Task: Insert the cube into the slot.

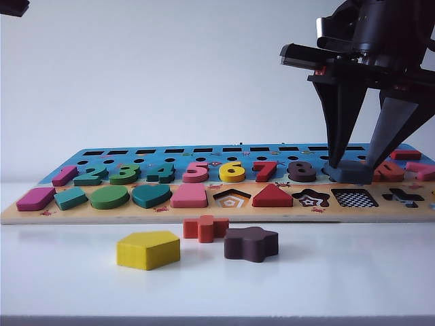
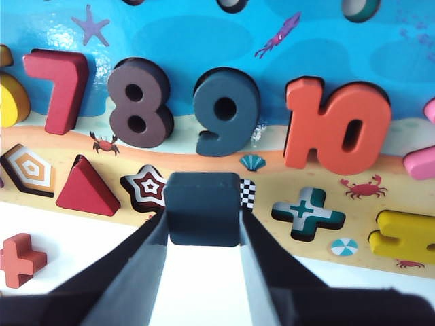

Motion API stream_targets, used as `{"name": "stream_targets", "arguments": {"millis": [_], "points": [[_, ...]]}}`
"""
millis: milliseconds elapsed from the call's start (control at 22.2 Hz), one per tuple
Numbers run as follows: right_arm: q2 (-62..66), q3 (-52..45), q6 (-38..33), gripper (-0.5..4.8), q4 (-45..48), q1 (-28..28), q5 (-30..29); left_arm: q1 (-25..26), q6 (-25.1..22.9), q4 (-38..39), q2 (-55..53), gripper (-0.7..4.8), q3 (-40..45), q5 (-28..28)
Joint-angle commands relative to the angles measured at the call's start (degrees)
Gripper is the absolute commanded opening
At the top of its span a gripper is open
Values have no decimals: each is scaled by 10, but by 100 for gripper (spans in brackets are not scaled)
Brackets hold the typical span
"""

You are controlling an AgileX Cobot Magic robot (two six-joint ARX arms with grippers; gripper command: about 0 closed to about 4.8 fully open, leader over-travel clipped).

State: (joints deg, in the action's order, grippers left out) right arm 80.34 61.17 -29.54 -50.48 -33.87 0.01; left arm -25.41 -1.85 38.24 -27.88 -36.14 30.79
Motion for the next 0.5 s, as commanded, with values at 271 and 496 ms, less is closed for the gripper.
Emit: {"name": "stream_targets", "arguments": {"millis": [271,496], "points": [[8,-3,-2,57,11,-1,7,0,-1,-7,-1,7,-3,3],[8,-15,-4,51,12,-1,7,0,-1,-7,-1,7,-3,3]]}}
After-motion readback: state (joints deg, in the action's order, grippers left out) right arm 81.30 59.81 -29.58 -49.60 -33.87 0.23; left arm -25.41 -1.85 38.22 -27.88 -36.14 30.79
